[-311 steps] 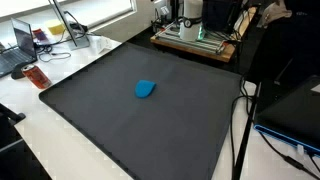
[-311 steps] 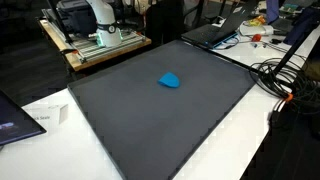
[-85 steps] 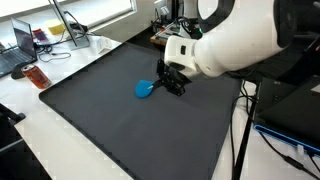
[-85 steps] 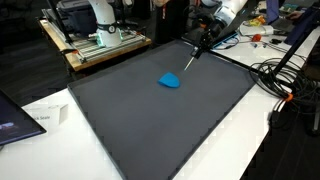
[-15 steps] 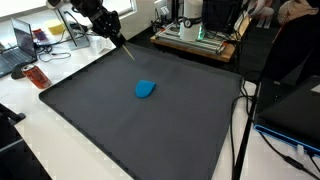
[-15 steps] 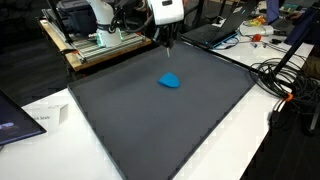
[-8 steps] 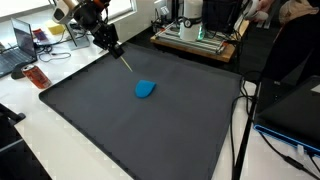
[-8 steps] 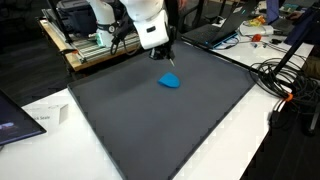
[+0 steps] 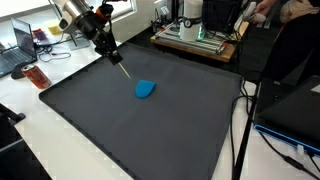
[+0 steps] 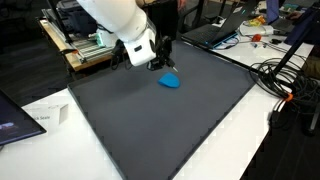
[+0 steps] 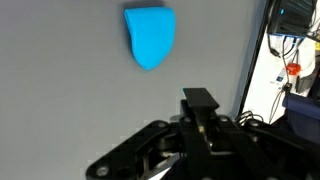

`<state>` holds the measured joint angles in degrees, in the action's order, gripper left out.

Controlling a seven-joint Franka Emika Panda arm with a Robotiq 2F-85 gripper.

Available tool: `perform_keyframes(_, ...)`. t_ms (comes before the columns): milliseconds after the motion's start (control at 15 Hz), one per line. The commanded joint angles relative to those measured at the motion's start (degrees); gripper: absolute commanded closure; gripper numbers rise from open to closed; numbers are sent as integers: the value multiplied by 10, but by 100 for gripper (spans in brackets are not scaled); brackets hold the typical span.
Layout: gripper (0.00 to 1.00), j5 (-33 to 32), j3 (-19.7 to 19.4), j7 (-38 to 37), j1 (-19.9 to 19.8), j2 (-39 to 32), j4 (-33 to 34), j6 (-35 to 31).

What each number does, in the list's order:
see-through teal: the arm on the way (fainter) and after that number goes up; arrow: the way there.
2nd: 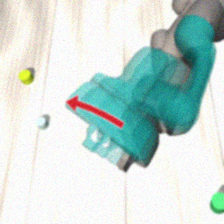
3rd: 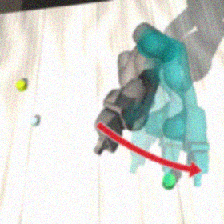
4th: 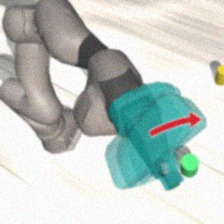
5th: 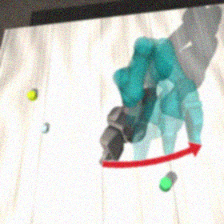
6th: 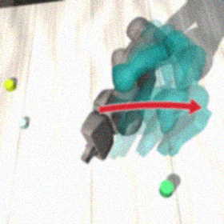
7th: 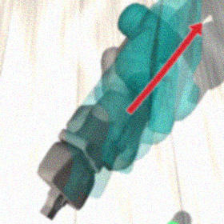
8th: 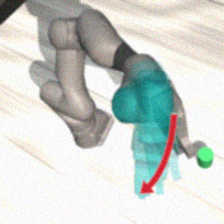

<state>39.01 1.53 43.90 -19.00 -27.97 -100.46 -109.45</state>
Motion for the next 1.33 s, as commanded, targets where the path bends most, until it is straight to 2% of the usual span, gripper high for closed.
perform_keyframes(0, 97, 52, -7, 43, -7, -5, -17, -15)
perform_keyframes(400, 97, 87, -20, 75, -7, -31, -26, -23)
perform_keyframes(600, 97, 92, -28, 78, 0, -29, -46, -57)
perform_keyframes(667, 88, 72, -29, 61, 2, -41, -20, -30)
perform_keyframes(1067, 88, 75, -30, 64, 2, -42, -29, -46)
perform_keyframes(1133, 97, 77, -28, 65, -2, -43, -29, -34)
perform_keyframes(1267, 97, 96, -26, 80, -12, -48, -35, -36)
